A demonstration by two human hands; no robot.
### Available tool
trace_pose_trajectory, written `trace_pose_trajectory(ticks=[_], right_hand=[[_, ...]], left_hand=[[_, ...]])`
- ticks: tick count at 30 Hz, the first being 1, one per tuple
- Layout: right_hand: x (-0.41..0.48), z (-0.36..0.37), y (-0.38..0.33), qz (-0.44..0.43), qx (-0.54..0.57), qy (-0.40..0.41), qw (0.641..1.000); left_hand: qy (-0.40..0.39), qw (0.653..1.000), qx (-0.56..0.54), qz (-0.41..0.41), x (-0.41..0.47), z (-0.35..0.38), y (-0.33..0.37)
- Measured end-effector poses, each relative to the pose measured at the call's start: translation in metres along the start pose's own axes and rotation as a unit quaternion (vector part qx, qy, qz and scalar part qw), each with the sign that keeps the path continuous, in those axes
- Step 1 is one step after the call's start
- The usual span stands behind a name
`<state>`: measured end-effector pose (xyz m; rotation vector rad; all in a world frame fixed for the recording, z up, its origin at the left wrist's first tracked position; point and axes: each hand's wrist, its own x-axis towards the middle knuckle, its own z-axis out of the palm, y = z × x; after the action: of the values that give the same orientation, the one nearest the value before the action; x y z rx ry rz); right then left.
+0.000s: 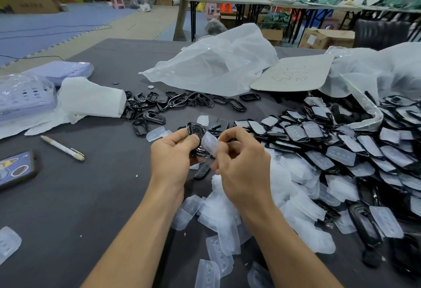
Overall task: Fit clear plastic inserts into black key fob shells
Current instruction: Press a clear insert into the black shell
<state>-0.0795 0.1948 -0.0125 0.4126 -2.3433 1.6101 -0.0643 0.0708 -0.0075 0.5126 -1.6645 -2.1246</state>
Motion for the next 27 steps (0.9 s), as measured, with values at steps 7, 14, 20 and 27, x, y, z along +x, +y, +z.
trace_pose_trajectory(ticks=[7,14,20,27], right_hand=[[0.007,-0.004,0.007,0.044,0.007,0.028,0.999],[0.007,-0.007,0.004,0.021,0.06,-0.016,0.998],[0.011,-0.009,0.002,0.05,0.123,-0.039,0.99],[0.016,-0.013,0.002,0.131,0.216,-0.023,0.967]], left_hand=[[-0.087,0.995,-0.026,-0.035,-0.003,-0.006,0.008],[-0.091,0.993,-0.023,-0.072,-0.004,-0.002,0.005],[-0.098,0.99,-0.045,-0.087,-0.001,-0.006,0.005],[-0.071,0.992,-0.056,-0.089,0.001,-0.008,0.005]])
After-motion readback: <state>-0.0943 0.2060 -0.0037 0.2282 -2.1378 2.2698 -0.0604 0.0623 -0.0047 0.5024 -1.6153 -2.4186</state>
